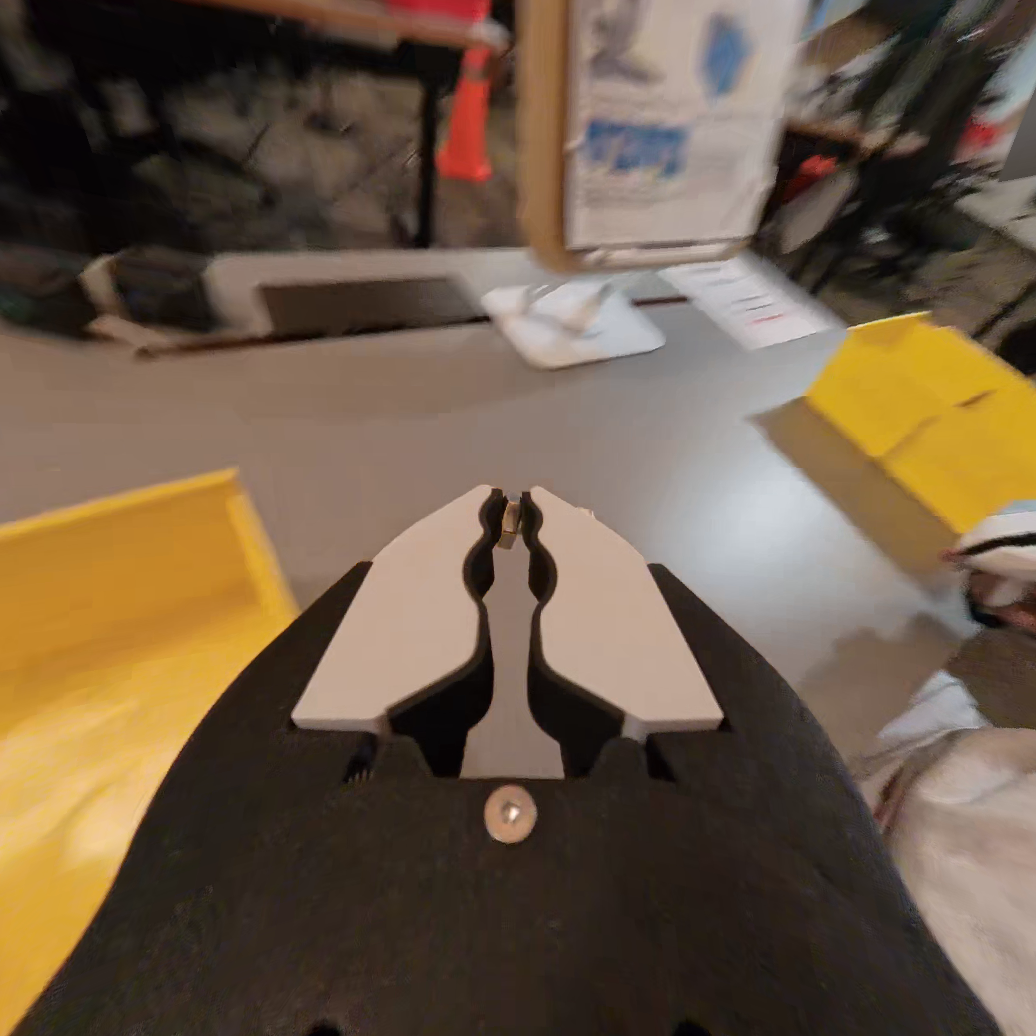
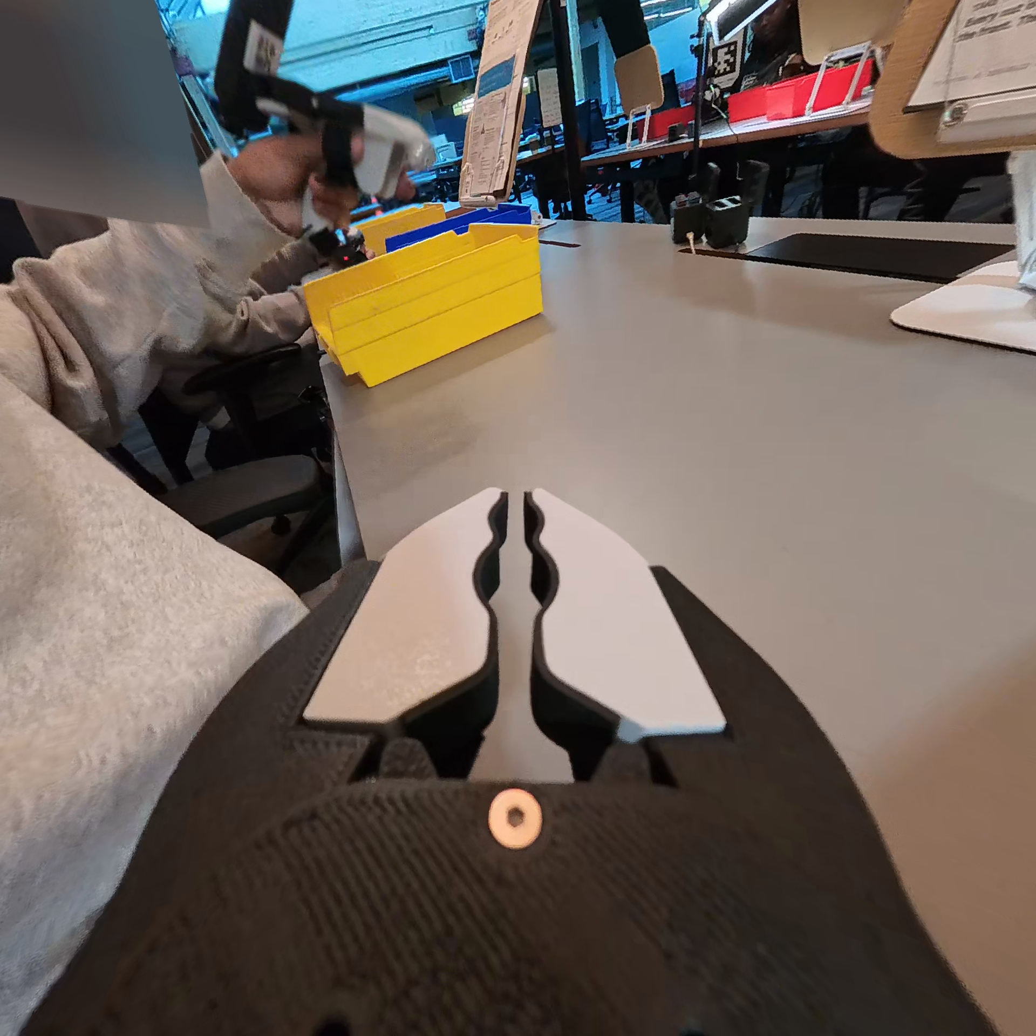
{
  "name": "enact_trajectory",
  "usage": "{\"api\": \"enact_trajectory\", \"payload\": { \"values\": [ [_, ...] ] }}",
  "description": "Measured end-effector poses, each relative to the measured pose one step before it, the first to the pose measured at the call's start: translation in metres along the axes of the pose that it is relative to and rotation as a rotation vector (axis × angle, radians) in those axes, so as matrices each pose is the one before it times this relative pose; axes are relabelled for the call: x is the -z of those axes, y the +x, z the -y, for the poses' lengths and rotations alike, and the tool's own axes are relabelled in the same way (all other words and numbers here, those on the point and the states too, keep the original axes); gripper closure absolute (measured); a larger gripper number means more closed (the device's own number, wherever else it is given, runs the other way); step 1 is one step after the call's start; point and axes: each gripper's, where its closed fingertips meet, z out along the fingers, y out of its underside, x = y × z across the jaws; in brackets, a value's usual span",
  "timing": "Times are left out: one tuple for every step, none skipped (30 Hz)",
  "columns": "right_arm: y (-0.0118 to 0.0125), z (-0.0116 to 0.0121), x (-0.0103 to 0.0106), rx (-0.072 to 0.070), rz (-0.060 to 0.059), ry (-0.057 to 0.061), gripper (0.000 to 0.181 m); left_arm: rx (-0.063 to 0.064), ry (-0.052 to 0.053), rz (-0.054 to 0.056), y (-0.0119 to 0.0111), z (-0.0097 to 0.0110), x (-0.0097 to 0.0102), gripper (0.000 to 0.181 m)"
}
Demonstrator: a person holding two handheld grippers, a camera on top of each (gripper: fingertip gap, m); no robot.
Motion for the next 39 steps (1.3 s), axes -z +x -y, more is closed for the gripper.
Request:
{"api": "enact_trajectory", "payload": {
  "values": [
    [-0.00218, -0.00036, -0.00119, 0.0154, -0.0009, -0.0023, 0.175, -0.0183, 0.0391, -0.0619, 0.02733, 0.00867, -0.01182, 0.175],
    [-0.00207, 0.00009, -0.00097, 0.0205, -0.0039, -0.0004, 0.175, -0.0039, 0.0361, -0.069, 0.02665, 0.00614, -0.01451, 0.175],
    [-0.00174, 0.00056, -0.00074, 0.0259, -0.0077, 0.0004, 0.174, 0.0175, 0.0288, -0.0784, 0.02567, 0.00302, -0.01704, 0.175],
    [-0.00095, 0.00158, -0.00018, 0.0326, -0.016, 0.0033, 0.172, 0.033, 0.0282, -0.0861, 0.0244, 0.00004, -0.01912, 0.175],
    [0.00005, 0.0029, 0.00068, 0.0413, -0.0248, 0.0099, 0.17, 0.049, 0.0203, -0.0886, 0.02189, -0.00398, -0.02081, 0.175],
    [0.00039, 0.00448, 0.00168, 0.0495, -0.0285, 0.0192, 0.169, 0.0636, 0.0042, -0.0864, 0.01847, -0.00882, -0.0224, 0.175],
    [0.00089, 0.00594, 0.00258, 0.0535, -0.0303, 0.0267, 0.167, 0.0683, -0.0018, -0.0834, 0.01509, -0.01137, -0.02262, 0.175],
    [0.00118, 0.00635, 0.00328, 0.0526, -0.0303, 0.0283, 0.164, 0.0719, -0.0018, -0.0786, 0.01205, -0.01272, -0.02237, 0.175],
    [0.00118, 0.00632, 0.00349, 0.048, -0.0267, 0.0265, 0.163, 0.0822, -0.0084, -0.076, 0.00946, -0.01388, -0.02134, 0.175],
    [0.00114, 0.00576, 0.00335, 0.0422, -0.0221, 0.024, 0.162, 0.0878, -0.0072, -0.0783, 0.00757, -0.01371, -0.02, 0.176],
    [0.00133, 0.00509, 0.00322, 0.0365, -0.0208, 0.0228, 0.161, 0.0888, -0.0011, -0.073, 0.00517, -0.0126, -0.01797, 0.176],
    [0.00201, 0.00427, 0.00292, 0.0312, -0.0225, 0.0222, 0.159, 0.0817, -0.0051, -0.0526, 0.00101, -0.01265, -0.01581, 0.176],
    [0.00241, 0.00345, 0.00264, 0.0255, -0.0217, 0.0209, 0.158, 0.0669, -0.0071, -0.0362, -0.00159, -0.01228, -0.0135, 0.175],
    [0.00243, 0.00292, 0.00219, 0.0185, -0.0181, 0.0197, 0.157, 0.0486, -0.0061, -0.0311, -0.00218, -0.01178, -0.01117, 0.176],
    [0.00244, 0.00203, 0.00157, 0.0095, -0.0146, 0.0155, 0.156, 0.0376, -0.0048, -0.0201, -0.00332, -0.01141, -0.00893, 0.176],
    [0.00207, 0.00068, 0.00104, 0.0008, -0.0102, 0.0077, 0.154, 0.0343, -0.0045, -0.017, -0.00336, -0.01064, -0.00688, 0.176],
    [0.00161, -0.00028, 0.0006, -0.0039, -0.0057, 0.0014, 0.152, 0.0355, -0.0031, -0.0175, -0.00304, -0.00964, -0.00506, 0.176],
    [0.00109, -0.00071, 0.00042, -0.0047, -0.0016, -0.0006, 0.151, 0.0357, -0.0101, -0.0088, -0.00397, -0.00941, -0.00348, 0.176],
    [0.00034, -0.00101, 0.00015, -0.0048, 0.0039, -0.0026, 0.151, 0.0281, -0.012, 0.0112, -0.00592, -0.00842, -0.00193, 0.176],
    [-0.00054, -0.00094, -0.00009, -0.0028, 0.0071, -0.0024, 0.151, 0.0185, -0.0066, 0.009, -0.00487, -0.00647, -0.00085, 0.176],
    [-0.00061, -0.00128, -0.00049, 0.0007, 0.0058, -0.0048, 0.151, 0.0224, 0.0, -0.0022, -0.00326, -0.00469, -0.00036, 0.177],
    [-0.00057, -0.0018, -0.00091, 0.0038, 0.0014, -0.009, 0.151, 0.0296, 0.0034, -0.0045, -0.00262, -0.00329, -0.00013, 0.177],
    [-0.00119, -0.0024, -0.00119, 0.0051, 0.0044, -0.0124, 0.151, 0.0289, 0.0041, -0.003, -0.00225, -0.00209, 0.00005, 0.177],
    [-0.00219, -0.00206, -0.00125, 0.0055, 0.0087, -0.0111, 0.152, 0.0198, -0.0006, -0.0057, -0.001, -0.00136, -0.00024, 0.176],
    [-0.0015, -0.00135, -0.0011, 0.0071, 0.0023, -0.0068, 0.152, 0.012, -0.0046, -0.0082, 0.0, -0.00106, -0.00042, 0.176],
    [0.00002, -0.00043, -0.0008, 0.0093, -0.0076, -0.0026, 0.152, 0.0077, -0.0042, -0.0046, -0.00026, -0.00068, -0.00022, 0.176],
    [0.00087, -0.00065, -0.0004, 0.0096, -0.0108, -0.0052, 0.154, 0.007, -0.0063, -0.0052, -0.00007, -0.00107, -0.00002, 0.176],
    [0.00124, -0.00201, -0.00051, 0.007, -0.0093, -0.0126, 0.159, 0.0101, -0.0076, -0.0096, 0.00036, -0.00146, 0.00016, 0.176],
    [0.00036, -0.00276, -0.00075, 0.0026, -0.0015, -0.0147, 0.162, 0.0142, -0.0083, -0.0117, 0.00032, -0.00198, 0.00001, 0.176],
    [-0.0006, -0.00173, -0.00068, -0.0013, 0.0048, -0.0076, 0.163, 0.0142, -0.006, -0.0052, -0.00067, -0.00186, -0.00002, 0.176],
    [-0.0003, -0.00032, -0.00043, -0.0024, 0.0026, -0.0009, 0.163, 0.0108, 0.0004, -0.0039, -0.00078, -0.00075, 0.00036, 0.176],
    [-0.0003, -0.00008, -0.00019, -0.0016, 0.0035, -0.0014, 0.163, 0.0085, -0.001, -0.0053, -0.00029, -0.00049, 0.00026, 0.176],
    [-0.00031, -0.00016, 0.00005, -0.0014, 0.0042, -0.002, 0.163, 0.0023, -0.0057, -0.0038, -0.00013, -0.00056, 0.00038, 0.176],
    [-0.00026, 0.00006, 0.00007, -0.0021, 0.0032, -0.002, 0.163, -0.0035, -0.008, -0.0036, -0.00002, -0.00034, 0.00028, 0.176],
    [-0.00032, -0.00003, -0.00016, -0.0025, 0.0025, -0.0013, 0.163, -0.0023, -0.0067, -0.0048, 0.00023, -0.00012, 0.00028, 0.176],
    [-0.00046, 0.00034, -0.00008, -0.0032, 0.0032, 0.0007, 0.163, -0.0053, -0.0089, -0.0071, 0.0006, -0.0002, 0.00016, 0.176],
    [-0.00029, 0.00041, -0.00011, -0.0074, 0.0037, 0.0017, 0.163, -0.0119, -0.0098, -0.0034, 0.00019, -0.00016, 0.00037, 0.176],
    [0.00043, 0.00029, -0.00002, -0.0147, 0.0023, 0.0032, 0.163, -0.0199, -0.0077, 0.002, -0.00027, 0.00032, 0.00051, 0.167],
    [0.0008, 0.00054, 0.00036, -0.0213, 0.0025, 0.0074, 0.163, -0.0231, -0.0041, 0.0079, -0.00144, 0.00103, 0.00066, 0.161]
  ]
}}
